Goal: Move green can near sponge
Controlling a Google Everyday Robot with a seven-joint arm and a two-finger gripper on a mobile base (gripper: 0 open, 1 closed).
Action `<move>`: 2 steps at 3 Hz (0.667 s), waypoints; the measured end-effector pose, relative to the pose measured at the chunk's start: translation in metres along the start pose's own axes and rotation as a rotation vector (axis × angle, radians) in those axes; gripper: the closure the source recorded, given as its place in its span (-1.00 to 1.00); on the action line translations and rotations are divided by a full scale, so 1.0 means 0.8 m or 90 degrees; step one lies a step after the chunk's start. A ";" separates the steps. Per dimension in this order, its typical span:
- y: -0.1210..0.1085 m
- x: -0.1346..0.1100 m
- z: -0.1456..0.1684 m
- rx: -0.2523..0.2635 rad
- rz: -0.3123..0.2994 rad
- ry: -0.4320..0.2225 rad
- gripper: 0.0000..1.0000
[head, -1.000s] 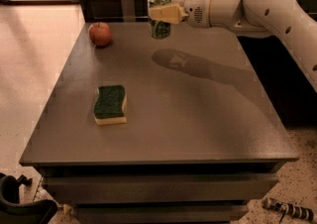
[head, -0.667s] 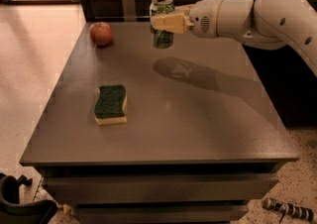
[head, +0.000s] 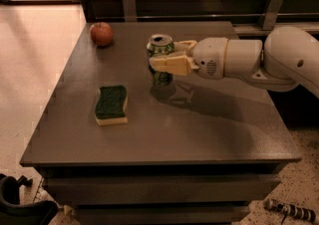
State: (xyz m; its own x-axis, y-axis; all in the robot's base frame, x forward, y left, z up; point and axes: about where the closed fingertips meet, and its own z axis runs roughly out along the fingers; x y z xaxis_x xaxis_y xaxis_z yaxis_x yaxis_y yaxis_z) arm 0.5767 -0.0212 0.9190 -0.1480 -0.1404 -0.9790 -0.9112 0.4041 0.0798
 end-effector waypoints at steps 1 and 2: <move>0.036 0.030 -0.012 -0.035 -0.030 0.010 1.00; 0.059 0.055 -0.023 -0.056 -0.045 0.013 1.00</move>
Offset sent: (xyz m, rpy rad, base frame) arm -0.0877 -0.0152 -0.0603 -0.0392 -0.0613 0.1365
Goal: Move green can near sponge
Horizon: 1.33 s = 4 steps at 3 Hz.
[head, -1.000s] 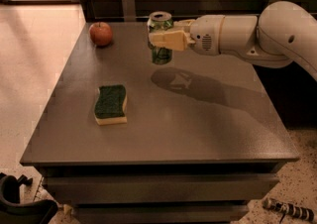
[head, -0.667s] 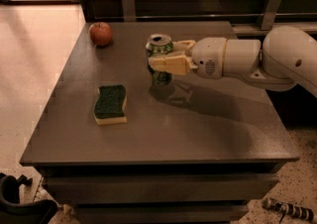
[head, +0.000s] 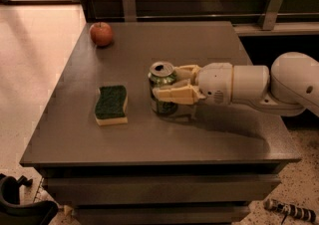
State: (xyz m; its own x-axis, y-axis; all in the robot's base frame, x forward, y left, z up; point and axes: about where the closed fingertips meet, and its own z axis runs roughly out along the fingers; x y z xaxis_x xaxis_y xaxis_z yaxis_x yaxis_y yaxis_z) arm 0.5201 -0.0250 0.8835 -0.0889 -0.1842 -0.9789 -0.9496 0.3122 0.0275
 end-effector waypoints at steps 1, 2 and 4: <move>0.005 0.004 -0.001 -0.004 -0.004 0.001 0.72; 0.006 0.003 0.001 -0.006 -0.005 0.001 0.26; 0.009 0.001 0.006 -0.011 -0.006 0.002 -0.68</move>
Offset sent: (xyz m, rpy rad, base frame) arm -0.0044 -0.0003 -0.0029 -0.0027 -0.0043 0.0064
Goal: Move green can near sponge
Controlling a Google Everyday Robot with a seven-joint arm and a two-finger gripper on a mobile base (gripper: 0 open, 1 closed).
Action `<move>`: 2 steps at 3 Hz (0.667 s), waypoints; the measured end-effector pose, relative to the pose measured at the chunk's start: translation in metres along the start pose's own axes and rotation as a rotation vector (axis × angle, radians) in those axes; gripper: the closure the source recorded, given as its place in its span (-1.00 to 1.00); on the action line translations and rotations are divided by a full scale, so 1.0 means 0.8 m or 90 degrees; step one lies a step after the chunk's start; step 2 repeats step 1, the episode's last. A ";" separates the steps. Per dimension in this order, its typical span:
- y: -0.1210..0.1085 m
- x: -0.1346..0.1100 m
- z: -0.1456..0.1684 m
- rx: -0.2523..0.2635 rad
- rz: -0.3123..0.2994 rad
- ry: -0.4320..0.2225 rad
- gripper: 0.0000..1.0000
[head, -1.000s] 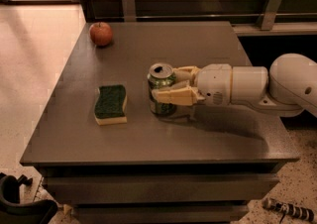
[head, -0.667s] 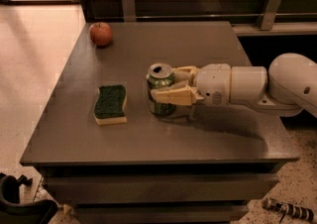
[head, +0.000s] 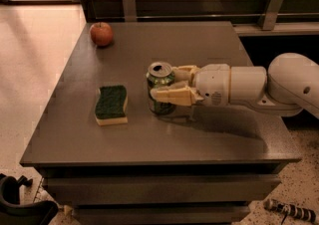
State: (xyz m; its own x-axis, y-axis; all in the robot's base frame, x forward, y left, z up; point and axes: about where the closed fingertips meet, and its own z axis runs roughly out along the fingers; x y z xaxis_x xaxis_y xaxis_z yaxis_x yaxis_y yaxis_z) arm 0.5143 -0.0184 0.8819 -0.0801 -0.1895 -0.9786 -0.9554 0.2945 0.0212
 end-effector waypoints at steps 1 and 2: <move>0.002 -0.001 0.002 -0.003 -0.001 0.000 -1.00; 0.002 -0.001 0.002 -0.003 -0.001 0.000 -1.00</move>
Offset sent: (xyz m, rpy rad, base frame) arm 0.0000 0.0000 0.0000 0.0000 0.0000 0.0000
